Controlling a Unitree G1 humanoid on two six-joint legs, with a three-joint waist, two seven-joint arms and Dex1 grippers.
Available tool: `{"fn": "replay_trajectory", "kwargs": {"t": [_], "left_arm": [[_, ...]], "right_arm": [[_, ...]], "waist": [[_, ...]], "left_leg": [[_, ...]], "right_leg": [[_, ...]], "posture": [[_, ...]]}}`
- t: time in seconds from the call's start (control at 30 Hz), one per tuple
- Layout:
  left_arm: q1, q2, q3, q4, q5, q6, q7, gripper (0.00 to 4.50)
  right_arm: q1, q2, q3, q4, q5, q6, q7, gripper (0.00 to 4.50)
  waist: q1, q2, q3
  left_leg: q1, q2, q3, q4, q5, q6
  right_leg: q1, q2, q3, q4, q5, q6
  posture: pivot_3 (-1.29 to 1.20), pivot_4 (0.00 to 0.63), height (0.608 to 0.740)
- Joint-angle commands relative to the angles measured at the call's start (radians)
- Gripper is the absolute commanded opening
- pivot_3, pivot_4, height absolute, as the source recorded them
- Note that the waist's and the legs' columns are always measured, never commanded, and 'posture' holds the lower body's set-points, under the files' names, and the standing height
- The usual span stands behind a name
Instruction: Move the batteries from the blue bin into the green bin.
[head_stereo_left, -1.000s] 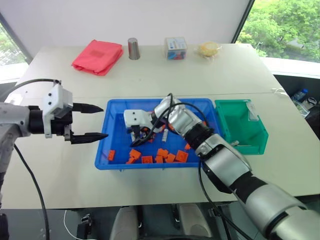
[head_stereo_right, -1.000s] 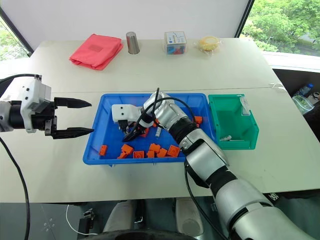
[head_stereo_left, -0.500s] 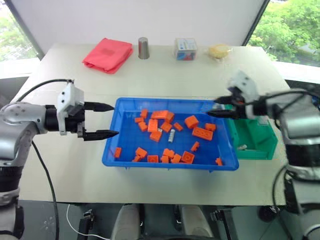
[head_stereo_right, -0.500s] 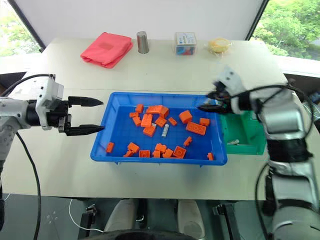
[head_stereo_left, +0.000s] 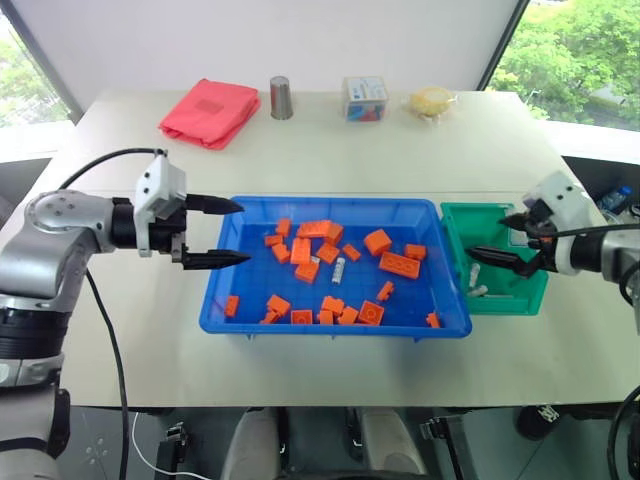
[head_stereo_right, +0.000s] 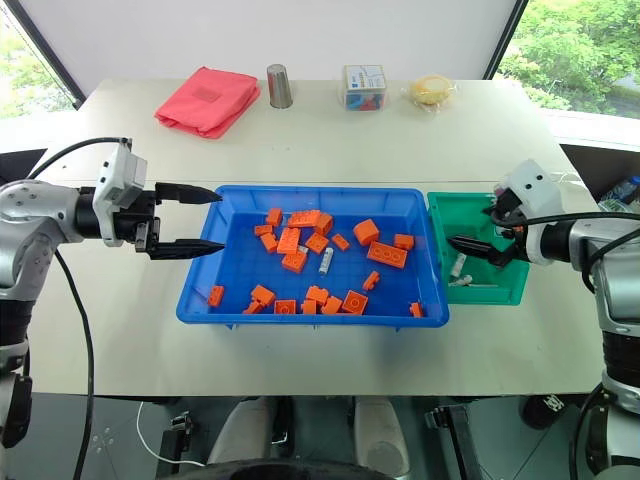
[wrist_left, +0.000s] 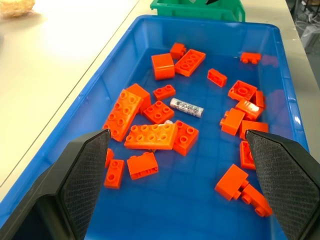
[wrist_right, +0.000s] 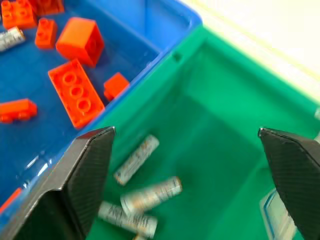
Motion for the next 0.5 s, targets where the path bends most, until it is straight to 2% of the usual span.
{"fn": "replay_trajectory", "kwargs": {"t": [0.03,0.23,0.37,0.5], "left_arm": [[-0.017,0.007,0.020,-0.017,-0.003,-0.005,-0.002,4.50],[-0.006,0.013,0.024,-0.036,-0.004,0.006,0.004,4.50],[-0.013,0.014,0.025,-0.041,-0.003,0.014,0.009,4.50],[-0.001,0.021,0.029,-0.054,0.001,0.010,0.011,4.50]], "right_arm": [[-0.115,0.016,-0.002,-0.071,0.103,0.053,-0.012,4.44],[-0.232,0.200,0.208,-0.192,0.200,0.111,-0.072,4.44],[-0.253,0.296,0.419,-0.145,0.124,0.016,-0.111,4.44],[-0.273,0.387,0.560,-0.055,0.064,-0.027,-0.161,4.44]], "waist": [[-0.002,0.000,0.000],[-0.001,0.000,0.000],[0.005,0.000,0.000],[0.004,-0.001,0.000]], "left_leg": [[0.000,0.000,0.000,0.000,0.000,0.000],[0.000,0.002,-0.002,-0.001,0.000,0.000],[-0.002,0.001,-0.002,0.000,0.000,0.000],[-0.003,-0.001,-0.001,0.001,0.000,0.000]], "right_leg": [[0.000,0.000,0.000,0.000,0.000,0.000],[0.000,0.002,-0.001,0.000,0.001,0.001],[0.000,0.001,-0.001,0.000,0.000,0.000],[0.000,-0.002,-0.001,0.000,0.000,0.000]], "posture": [[0.00,0.150,0.736],[0.00,0.150,0.736],[0.00,0.150,0.736],[0.00,0.150,0.736]]}}
